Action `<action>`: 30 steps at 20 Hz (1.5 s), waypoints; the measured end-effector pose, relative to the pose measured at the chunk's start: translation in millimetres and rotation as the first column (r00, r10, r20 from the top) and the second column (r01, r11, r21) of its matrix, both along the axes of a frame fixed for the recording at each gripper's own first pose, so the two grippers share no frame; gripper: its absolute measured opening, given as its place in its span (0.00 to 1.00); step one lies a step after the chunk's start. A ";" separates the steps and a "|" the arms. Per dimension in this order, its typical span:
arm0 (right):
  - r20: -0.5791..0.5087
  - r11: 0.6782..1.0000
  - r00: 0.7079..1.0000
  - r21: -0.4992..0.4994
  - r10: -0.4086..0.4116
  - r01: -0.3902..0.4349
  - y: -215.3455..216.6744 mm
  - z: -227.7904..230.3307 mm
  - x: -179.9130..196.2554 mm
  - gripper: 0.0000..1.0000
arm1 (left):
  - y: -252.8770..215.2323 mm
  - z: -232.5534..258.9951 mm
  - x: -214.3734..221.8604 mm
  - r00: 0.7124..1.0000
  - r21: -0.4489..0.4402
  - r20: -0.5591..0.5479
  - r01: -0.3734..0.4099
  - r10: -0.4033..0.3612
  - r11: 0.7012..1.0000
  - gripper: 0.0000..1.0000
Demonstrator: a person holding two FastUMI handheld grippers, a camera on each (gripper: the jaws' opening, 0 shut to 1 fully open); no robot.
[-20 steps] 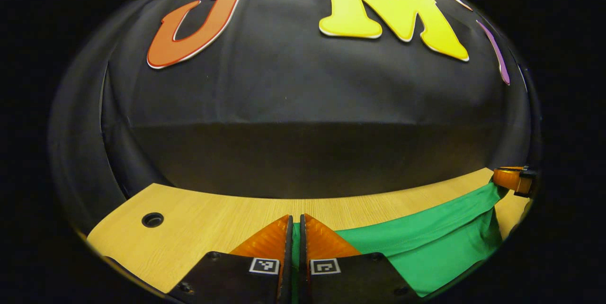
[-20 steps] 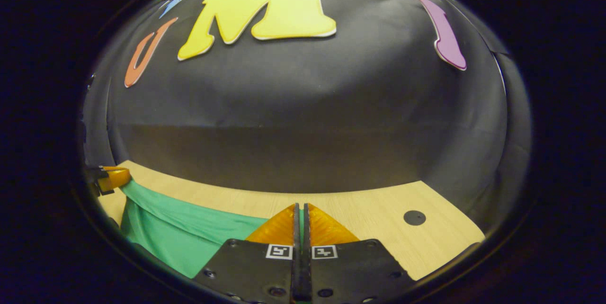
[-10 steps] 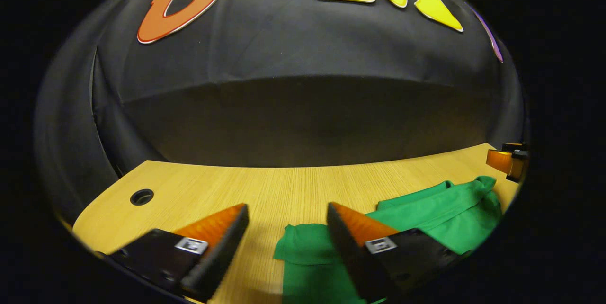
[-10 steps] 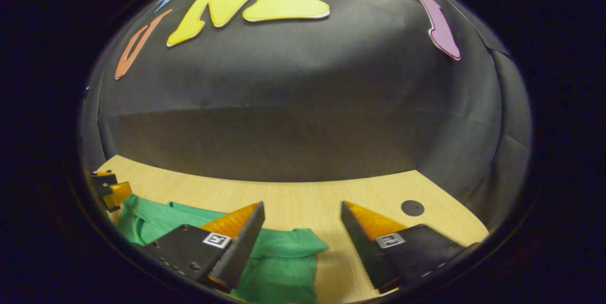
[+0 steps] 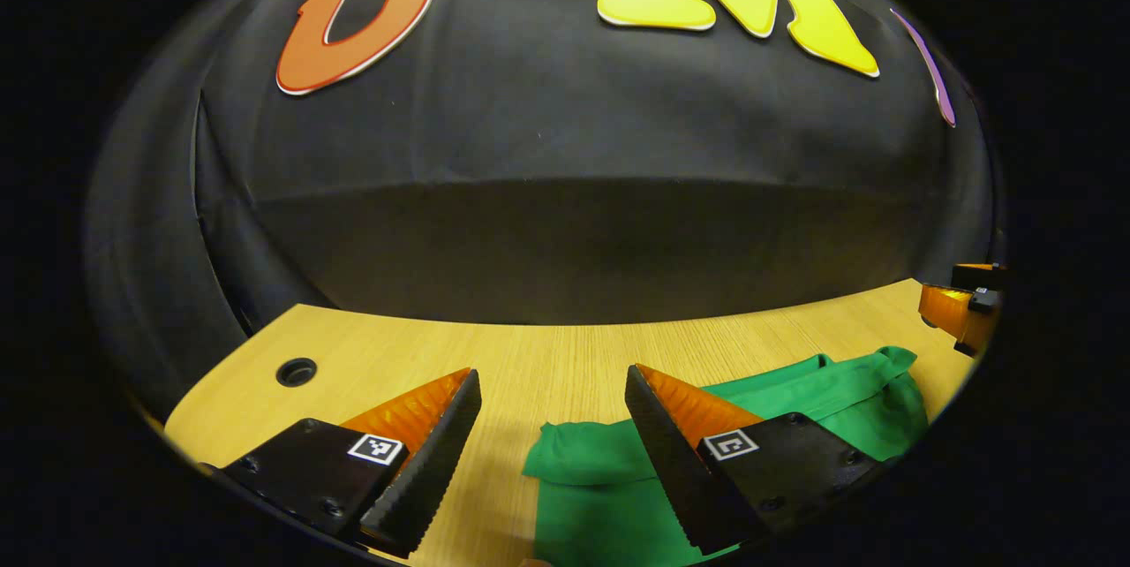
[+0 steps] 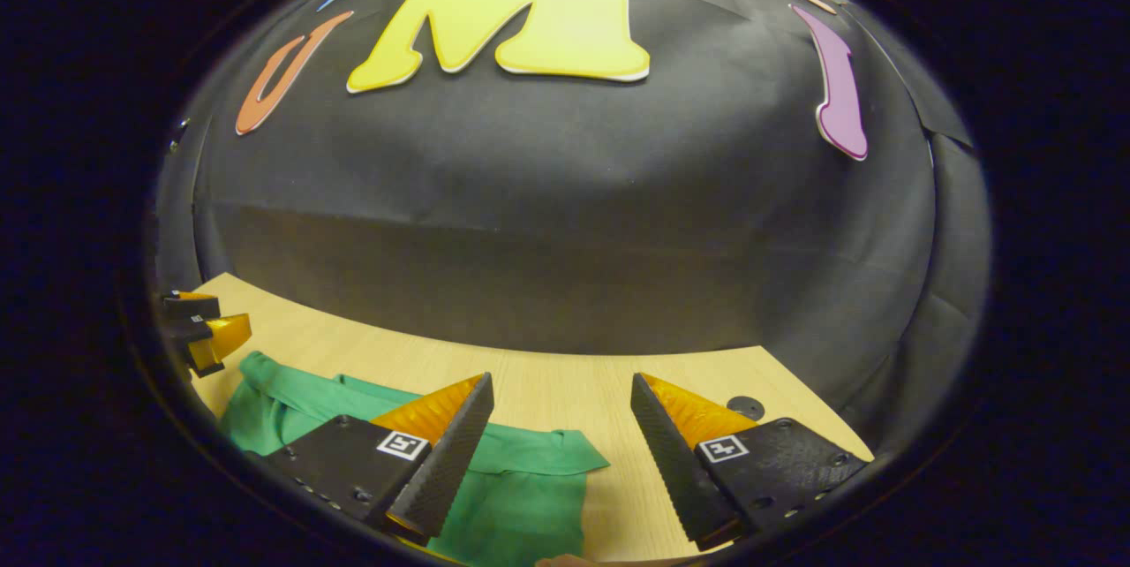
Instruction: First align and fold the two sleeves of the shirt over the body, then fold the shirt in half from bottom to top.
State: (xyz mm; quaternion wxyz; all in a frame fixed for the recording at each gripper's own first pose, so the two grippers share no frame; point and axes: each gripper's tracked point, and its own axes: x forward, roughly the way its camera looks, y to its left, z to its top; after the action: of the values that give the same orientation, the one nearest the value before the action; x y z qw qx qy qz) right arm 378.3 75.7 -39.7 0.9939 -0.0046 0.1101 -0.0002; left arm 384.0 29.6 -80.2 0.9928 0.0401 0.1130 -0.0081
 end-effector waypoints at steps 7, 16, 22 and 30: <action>0.044 1.000 0.999 0.000 0.014 -0.014 3.2 32.4 -69.0 0.97 | -5.5 54.0 -63.8 0.997 -0.017 0.075 0.025 -0.024 1.000 1.00; 0.175 0.999 0.984 0.005 0.046 -0.047 -4.6 81.2 -203.3 0.96 | -1.1 72.8 -197.6 0.994 -0.014 0.107 0.021 -0.019 1.000 1.00; 0.238 0.997 0.969 0.021 0.071 -0.078 -11.3 88.5 -293.6 0.95 | -11.0 82.8 -291.9 0.985 0.044 0.170 0.014 -0.021 0.999 1.00; 0.291 0.999 0.955 -0.004 0.047 -0.048 -53.5 74.9 -405.0 0.96 | -43.2 86.0 -404.2 0.973 -0.021 0.228 0.051 -0.045 0.998 1.00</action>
State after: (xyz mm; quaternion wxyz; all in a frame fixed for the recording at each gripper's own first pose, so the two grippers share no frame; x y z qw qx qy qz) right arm -26.7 22.2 35.2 0.9990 -0.0056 -0.0376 0.0231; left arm -20.2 -13.6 5.7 0.9991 0.0304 -0.0026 -0.0288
